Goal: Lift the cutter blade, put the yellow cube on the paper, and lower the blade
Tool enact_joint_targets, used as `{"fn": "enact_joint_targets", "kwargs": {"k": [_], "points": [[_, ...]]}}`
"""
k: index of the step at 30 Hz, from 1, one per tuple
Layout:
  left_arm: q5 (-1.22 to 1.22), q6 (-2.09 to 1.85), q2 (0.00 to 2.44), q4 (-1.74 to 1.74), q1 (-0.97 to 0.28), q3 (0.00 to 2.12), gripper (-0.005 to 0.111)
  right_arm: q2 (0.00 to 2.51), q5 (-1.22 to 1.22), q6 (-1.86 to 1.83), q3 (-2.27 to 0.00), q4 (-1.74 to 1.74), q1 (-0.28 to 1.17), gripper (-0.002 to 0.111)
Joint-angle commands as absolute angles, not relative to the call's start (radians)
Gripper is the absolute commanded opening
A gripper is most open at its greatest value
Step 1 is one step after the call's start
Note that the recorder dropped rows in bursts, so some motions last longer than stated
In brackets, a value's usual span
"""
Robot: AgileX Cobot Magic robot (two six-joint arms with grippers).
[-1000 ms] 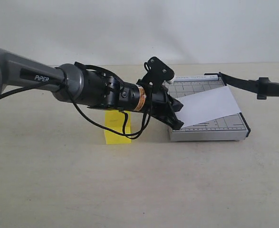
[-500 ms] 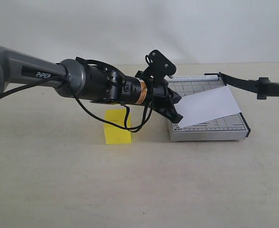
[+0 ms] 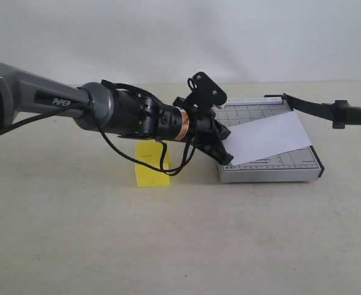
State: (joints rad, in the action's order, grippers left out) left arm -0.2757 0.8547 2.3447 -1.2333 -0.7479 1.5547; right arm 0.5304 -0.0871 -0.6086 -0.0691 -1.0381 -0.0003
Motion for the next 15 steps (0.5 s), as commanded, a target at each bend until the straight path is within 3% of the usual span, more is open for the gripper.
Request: {"fn": "enact_joint_targets", "kwargs": {"k": [1, 15], "points": [[-0.275, 0.844, 2.36, -1.238, -0.753, 1.56, 0.004, 0.521, -0.09, -0.609, -0.066, -1.034, 0.0, 0.0], [-0.324, 0.805, 2.419, -1.238, -0.753, 1.641, 0.004, 0.521, -0.098, -0.609, -0.066, -1.034, 0.0, 0.0]]}}
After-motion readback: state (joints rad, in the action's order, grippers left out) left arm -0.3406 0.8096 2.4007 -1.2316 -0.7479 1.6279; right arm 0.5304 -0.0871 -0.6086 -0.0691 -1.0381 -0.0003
